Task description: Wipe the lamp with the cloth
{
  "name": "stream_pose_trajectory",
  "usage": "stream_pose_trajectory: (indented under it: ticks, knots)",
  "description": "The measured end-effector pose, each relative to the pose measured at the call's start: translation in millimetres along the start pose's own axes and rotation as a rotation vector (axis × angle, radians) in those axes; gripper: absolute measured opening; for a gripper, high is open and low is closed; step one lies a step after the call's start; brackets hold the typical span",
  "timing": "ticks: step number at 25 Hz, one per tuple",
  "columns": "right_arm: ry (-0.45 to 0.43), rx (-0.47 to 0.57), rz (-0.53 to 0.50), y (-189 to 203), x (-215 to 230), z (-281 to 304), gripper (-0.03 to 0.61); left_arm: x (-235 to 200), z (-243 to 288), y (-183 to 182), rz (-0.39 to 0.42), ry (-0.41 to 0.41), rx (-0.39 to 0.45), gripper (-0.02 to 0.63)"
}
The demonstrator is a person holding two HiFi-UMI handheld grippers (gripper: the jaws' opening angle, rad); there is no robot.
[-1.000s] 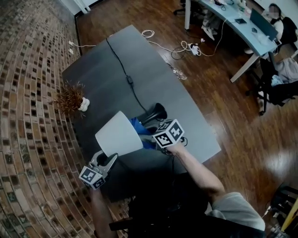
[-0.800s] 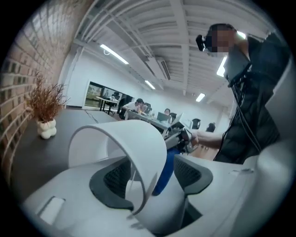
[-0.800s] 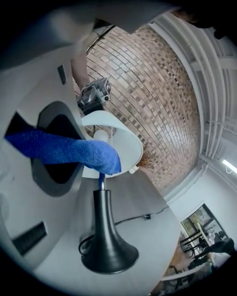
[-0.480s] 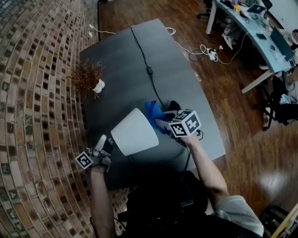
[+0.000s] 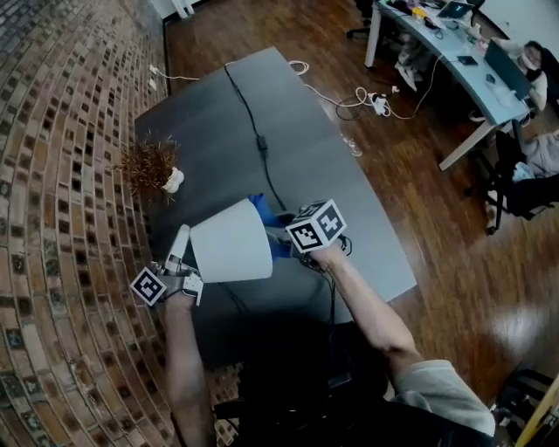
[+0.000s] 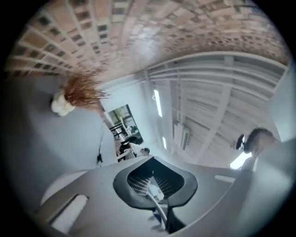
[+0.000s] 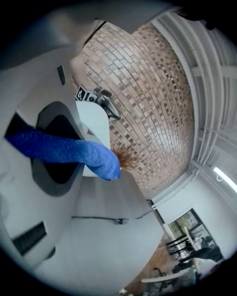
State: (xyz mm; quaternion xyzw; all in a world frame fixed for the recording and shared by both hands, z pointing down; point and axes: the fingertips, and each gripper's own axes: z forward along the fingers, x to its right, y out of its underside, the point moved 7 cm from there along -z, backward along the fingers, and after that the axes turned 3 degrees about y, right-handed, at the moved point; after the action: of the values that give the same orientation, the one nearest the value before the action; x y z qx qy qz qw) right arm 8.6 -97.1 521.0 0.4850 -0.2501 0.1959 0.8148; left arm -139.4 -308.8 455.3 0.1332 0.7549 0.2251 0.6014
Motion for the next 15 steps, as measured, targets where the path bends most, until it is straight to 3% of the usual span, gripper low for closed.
stream_pose_trajectory:
  ticks: [3,6,9,12,15]
  knots:
    - [0.092,0.023,-0.157,-11.6,2.6,1.8,0.078,17.4,4.2,1.8,0.26,0.037,-0.093,0.012]
    - [0.161,-0.021,-0.33,5.1,-6.8,5.7,0.078,10.1,-29.2,28.9,0.391,0.032,-0.205,0.011]
    - [0.184,-0.037,-0.384,35.3,-20.1,6.6,0.078,9.3,-59.7,53.7,0.304,0.091,-0.315,0.011]
    - [0.157,-0.016,-0.286,64.3,-20.0,6.9,0.08,18.5,-68.3,66.5,0.197,0.178,-0.378,0.011]
    - [0.153,0.002,-0.176,72.8,-2.5,11.0,0.08,24.4,-65.0,71.9,0.183,0.179,-0.363,0.011]
